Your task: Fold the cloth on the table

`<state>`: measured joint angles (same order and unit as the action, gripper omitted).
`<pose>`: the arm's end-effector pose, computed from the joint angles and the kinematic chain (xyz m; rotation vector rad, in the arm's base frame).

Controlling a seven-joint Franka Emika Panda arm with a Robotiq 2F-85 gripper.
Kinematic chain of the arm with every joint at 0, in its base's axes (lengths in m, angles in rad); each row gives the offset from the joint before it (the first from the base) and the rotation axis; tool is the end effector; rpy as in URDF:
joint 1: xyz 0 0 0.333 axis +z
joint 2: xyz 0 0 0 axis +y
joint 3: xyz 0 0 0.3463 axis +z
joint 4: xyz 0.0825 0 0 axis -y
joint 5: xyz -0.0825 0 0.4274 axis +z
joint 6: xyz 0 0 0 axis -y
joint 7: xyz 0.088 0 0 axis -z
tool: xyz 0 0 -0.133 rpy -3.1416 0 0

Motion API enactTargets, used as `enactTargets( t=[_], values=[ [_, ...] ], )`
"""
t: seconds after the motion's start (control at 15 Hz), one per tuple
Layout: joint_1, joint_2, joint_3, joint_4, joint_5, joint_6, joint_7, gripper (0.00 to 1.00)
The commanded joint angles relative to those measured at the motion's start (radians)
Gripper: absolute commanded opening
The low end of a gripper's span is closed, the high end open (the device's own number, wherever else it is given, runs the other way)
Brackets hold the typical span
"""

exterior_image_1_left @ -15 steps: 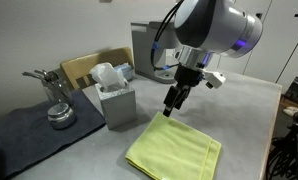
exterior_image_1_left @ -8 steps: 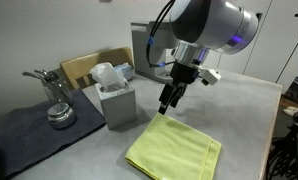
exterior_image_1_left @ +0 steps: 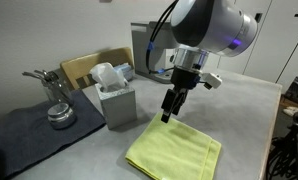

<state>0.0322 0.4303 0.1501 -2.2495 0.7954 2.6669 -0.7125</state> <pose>0.5581 0.0951 0.1330 -2.7263 -0.2199 -0.1135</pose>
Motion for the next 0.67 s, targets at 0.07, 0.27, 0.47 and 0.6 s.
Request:
enactTargets(
  t=[0.07,0.27,0.47,0.6],
  values=[
    [-0.044,0.013,0.022,0.003,-0.067,-0.024,0.024,1.00],
    [-0.060,0.017,0.029,-0.003,-0.084,-0.029,0.027,1.00],
    [-0.076,0.022,0.036,-0.001,-0.083,-0.042,0.018,1.00],
    [-0.085,0.027,0.039,0.001,-0.084,-0.055,0.015,1.00]
  ],
)
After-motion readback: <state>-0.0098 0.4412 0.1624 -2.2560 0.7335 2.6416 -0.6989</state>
